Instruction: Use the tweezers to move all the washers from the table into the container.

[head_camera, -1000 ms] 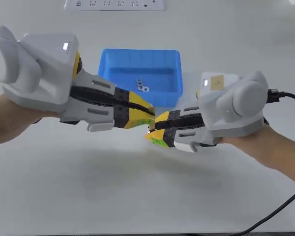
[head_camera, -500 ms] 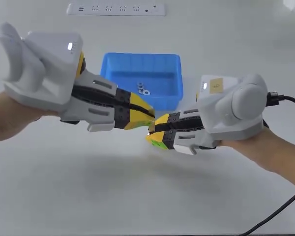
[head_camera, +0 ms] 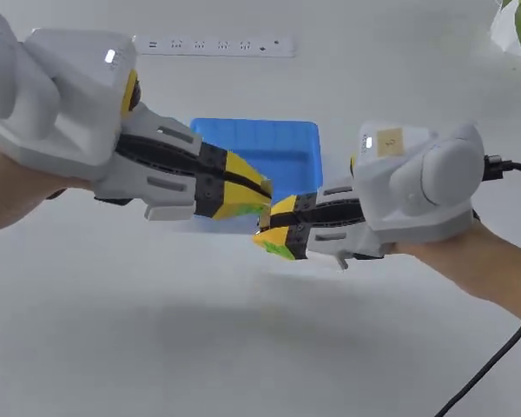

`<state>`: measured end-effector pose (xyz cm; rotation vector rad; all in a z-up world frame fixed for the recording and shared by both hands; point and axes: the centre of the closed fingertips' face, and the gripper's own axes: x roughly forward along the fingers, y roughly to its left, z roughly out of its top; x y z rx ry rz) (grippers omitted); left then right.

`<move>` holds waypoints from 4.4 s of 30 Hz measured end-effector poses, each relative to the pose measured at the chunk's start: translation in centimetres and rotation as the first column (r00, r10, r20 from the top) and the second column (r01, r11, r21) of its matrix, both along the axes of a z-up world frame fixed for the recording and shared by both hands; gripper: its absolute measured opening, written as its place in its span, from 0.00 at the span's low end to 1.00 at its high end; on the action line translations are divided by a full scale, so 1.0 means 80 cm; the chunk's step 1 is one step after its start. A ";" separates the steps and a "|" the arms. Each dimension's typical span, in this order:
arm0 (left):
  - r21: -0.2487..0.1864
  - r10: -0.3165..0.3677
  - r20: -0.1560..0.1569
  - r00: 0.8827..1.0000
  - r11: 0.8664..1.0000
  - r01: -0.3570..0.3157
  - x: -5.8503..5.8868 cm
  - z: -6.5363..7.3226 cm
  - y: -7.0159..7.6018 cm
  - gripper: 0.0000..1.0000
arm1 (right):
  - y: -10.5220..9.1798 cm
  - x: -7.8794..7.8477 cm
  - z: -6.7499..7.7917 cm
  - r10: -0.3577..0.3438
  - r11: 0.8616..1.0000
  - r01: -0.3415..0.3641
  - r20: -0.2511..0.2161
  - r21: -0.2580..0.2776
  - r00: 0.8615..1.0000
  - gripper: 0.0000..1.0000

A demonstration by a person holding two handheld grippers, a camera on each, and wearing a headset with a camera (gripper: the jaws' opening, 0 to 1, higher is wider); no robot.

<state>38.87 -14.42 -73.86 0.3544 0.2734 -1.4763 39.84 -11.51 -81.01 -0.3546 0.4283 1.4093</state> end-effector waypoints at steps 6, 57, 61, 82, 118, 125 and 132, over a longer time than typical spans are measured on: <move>-0.007 0.008 0.032 0.999 1.000 -0.008 0.007 0.023 0.001 0.06 | 0.002 0.010 0.022 0.000 1.000 0.000 0.028 0.014 1.000 0.11; 0.031 0.074 0.086 0.993 0.997 -0.077 0.103 0.006 0.034 0.06 | 0.031 0.109 0.006 0.012 1.000 -0.011 0.060 -0.016 0.998 0.10; 0.038 0.078 0.072 0.994 0.996 -0.081 0.107 -0.006 0.036 0.06 | 0.031 0.111 -0.006 0.009 1.000 -0.008 0.044 -0.021 0.999 0.11; 0.082 0.100 0.007 0.995 0.992 -0.100 0.123 -0.051 0.033 0.06 | 0.027 0.117 -0.050 -0.028 0.997 0.026 -0.018 -0.073 0.999 0.11; 0.076 0.089 0.126 0.988 0.992 -0.099 0.096 0.015 0.036 0.06 | 0.011 0.101 0.030 -0.081 0.996 0.084 0.097 -0.024 0.992 0.10; 0.079 0.086 0.162 0.983 0.992 -0.099 0.072 0.035 0.036 0.06 | 0.007 0.082 0.052 -0.080 0.996 0.084 0.131 -0.023 0.988 0.09; 0.062 0.098 0.178 0.979 0.992 -0.111 0.036 0.043 0.035 0.06 | 0.001 0.049 0.061 -0.050 0.996 0.063 0.179 -0.063 0.983 0.09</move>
